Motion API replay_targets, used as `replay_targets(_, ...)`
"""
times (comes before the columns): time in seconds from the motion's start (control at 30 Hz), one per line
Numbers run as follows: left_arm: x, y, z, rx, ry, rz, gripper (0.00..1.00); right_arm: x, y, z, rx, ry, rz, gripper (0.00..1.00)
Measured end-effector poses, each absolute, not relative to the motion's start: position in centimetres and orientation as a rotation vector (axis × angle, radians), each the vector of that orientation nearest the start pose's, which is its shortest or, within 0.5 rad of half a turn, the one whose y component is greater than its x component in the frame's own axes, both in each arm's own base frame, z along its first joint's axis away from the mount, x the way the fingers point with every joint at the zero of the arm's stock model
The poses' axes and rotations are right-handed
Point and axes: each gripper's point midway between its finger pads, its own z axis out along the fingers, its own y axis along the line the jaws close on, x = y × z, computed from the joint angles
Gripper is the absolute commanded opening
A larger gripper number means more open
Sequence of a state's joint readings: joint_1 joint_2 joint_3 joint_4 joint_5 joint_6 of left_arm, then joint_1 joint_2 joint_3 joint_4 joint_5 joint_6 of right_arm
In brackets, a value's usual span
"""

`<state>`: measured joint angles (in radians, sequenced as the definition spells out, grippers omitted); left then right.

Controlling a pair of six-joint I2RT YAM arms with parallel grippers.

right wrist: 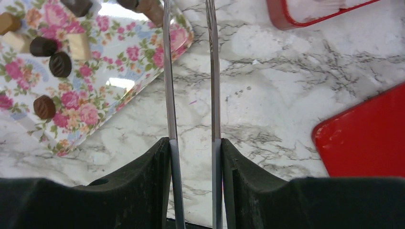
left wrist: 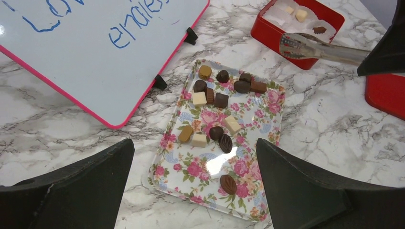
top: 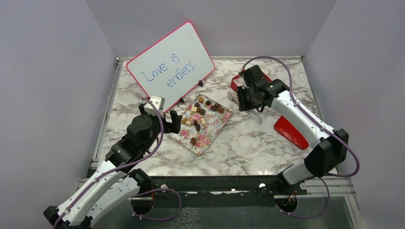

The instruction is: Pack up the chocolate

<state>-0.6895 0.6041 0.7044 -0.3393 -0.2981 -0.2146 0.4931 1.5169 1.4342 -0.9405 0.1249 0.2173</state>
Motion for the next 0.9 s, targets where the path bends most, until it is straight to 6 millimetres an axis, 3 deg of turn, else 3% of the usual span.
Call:
replay_targets(0.4, 23.3, -12.3, 26.3, 0.153, 1.754, -0.342, 0.99, 25.7, 23.2, 17.3, -0.499, 2.550, 0.210, 0.43)
replay_targets(0.53, 23.1, -11.6, 27.1, 0.125, 1.723, -0.340, 0.99, 24.2, 25.7, 15.9, -0.560, 2.565, 0.211, 0.43)
replay_targets(0.7, 22.9, -11.2, 27.6, 0.107, 1.704, -0.336, 0.99, 23.0, 27.3, 13.3, -0.609, 2.615, 0.155, 0.43)
replay_targets(0.9, 22.9, -10.9, 27.7, 0.098, 1.699, -0.331, 0.99, 22.7, 28.3, 11.9, -0.632, 2.629, 0.110, 0.45)
